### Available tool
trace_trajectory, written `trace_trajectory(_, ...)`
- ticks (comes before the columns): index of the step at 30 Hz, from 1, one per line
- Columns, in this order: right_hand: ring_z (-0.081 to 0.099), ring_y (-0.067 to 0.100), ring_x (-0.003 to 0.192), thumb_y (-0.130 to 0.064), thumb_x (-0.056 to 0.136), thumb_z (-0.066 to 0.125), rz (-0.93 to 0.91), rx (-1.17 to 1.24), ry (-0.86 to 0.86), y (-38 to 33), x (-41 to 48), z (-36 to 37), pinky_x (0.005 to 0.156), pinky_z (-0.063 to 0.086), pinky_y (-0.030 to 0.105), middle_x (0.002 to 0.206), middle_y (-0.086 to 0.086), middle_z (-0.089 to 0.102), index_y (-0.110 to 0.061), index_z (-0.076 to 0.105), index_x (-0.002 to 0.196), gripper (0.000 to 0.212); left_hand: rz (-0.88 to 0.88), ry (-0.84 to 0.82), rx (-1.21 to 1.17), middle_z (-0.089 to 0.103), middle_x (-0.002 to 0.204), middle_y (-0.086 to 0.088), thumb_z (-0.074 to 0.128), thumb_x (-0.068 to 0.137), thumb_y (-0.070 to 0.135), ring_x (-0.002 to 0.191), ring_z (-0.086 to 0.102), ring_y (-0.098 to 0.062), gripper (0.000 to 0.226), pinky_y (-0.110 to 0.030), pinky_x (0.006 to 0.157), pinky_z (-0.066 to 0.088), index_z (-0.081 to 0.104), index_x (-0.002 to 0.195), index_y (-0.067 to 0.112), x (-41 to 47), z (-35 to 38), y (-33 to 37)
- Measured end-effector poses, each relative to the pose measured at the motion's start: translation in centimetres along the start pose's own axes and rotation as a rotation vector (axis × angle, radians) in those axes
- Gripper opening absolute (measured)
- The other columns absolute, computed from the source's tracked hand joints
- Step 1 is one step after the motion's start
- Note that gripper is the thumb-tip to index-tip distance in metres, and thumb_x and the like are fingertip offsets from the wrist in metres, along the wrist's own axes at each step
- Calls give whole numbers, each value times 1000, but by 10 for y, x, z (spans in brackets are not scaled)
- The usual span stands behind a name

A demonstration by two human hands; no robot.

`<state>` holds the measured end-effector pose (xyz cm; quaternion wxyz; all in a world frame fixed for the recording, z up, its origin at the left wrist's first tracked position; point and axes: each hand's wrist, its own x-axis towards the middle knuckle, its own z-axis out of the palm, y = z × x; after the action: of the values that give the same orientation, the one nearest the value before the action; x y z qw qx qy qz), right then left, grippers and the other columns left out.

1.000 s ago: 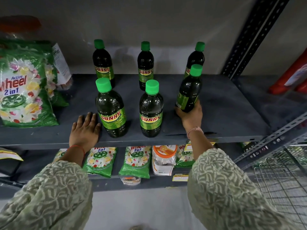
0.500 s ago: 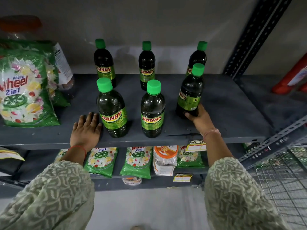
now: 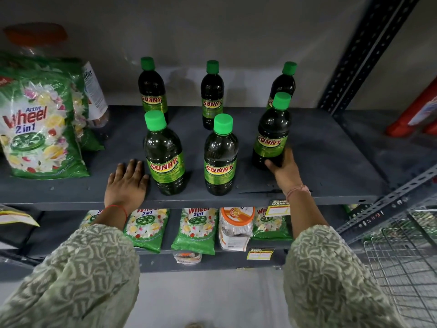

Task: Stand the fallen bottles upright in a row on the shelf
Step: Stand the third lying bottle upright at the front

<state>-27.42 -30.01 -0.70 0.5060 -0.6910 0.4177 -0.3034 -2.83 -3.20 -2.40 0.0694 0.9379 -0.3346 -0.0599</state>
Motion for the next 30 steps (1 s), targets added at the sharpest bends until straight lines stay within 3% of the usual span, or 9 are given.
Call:
trace_trajectory(2, 27, 21, 138, -18, 65, 81, -16, -23, 24, -4, 1, 8, 116, 19, 36, 150, 5, 28, -13, 7, 145, 109, 3, 4, -5, 8, 160, -3, 24, 98, 33, 147, 6, -30, 55, -45, 119, 11, 11, 148, 17, 0, -1, 0)
trace_trajectory(3, 24, 25, 140, -25, 58, 85, -30, -101, 79, -7, -1, 13, 118, 18, 41, 151, 10, 27, -11, 8, 145, 117, 1, 1, -10, 8, 160, -4, 24, 98, 33, 147, 6, -30, 55, -44, 119, 11, 11, 148, 17, -1, -1, 0)
trace_trajectory(7, 42, 33, 124, -15, 57, 85, -66, -141, 252, -9, -10, 26, 104, 37, 37, 130, 19, 47, -2, 37, 128, 87, -3, -3, -6, 7, 160, -4, 24, 98, 34, 147, 5, -29, 55, -44, 119, 10, 10, 148, 16, -3, -2, 1)
trace_trajectory(11, 49, 17, 104, -3, 70, 75, -21, -60, 195, -11, -16, 24, 81, 38, 18, 125, 17, 54, -3, 33, 125, 70, 8, 19, -34, 11, 160, -5, 25, 98, 32, 147, 7, -30, 54, -44, 119, 10, 14, 148, 14, -3, -4, -1)
trace_trajectory(14, 46, 19, 114, -4, 70, 76, -56, -49, 169, -11, -13, 24, 87, 36, 15, 133, 18, 47, -4, 24, 133, 81, 24, 8, -106, 10, 160, -7, 24, 99, 28, 148, 5, -26, 53, -40, 121, 8, 13, 148, 11, -1, -5, 5)
trace_trajectory(17, 40, 30, 128, -18, 57, 86, -59, -80, 258, -12, -13, 25, 108, 37, 39, 137, 18, 42, -4, 28, 134, 98, 35, 2, -116, 9, 160, -6, 24, 99, 28, 148, 6, -25, 53, -39, 121, 8, 13, 148, 12, 0, -4, 6)
trace_trajectory(19, 46, 33, 121, -21, 54, 87, -68, -121, 299, -11, -12, 27, 104, 40, 47, 127, 19, 49, -3, 40, 125, 88, 40, -2, -111, 9, 160, -4, 24, 99, 28, 148, 5, -24, 52, -39, 121, 7, 13, 148, 14, 0, -3, 4)
trace_trajectory(25, 54, 28, 113, -15, 65, 80, -65, -122, 287, -10, -33, 25, 93, 42, 28, 121, 15, 58, -5, 49, 119, 63, 47, -9, -108, 10, 160, -3, 23, 99, 29, 148, 5, -24, 52, -39, 121, 7, 12, 148, 16, 0, -3, 3)
trace_trajectory(30, 54, 27, 112, -24, 68, 79, -111, -165, 262, 5, -69, 19, 96, 45, 39, 119, 13, 61, -6, 48, 124, 67, 45, -11, -122, 9, 160, -4, 23, 99, 30, 148, 5, -24, 53, -39, 121, 7, 11, 148, 16, 1, -1, 3)
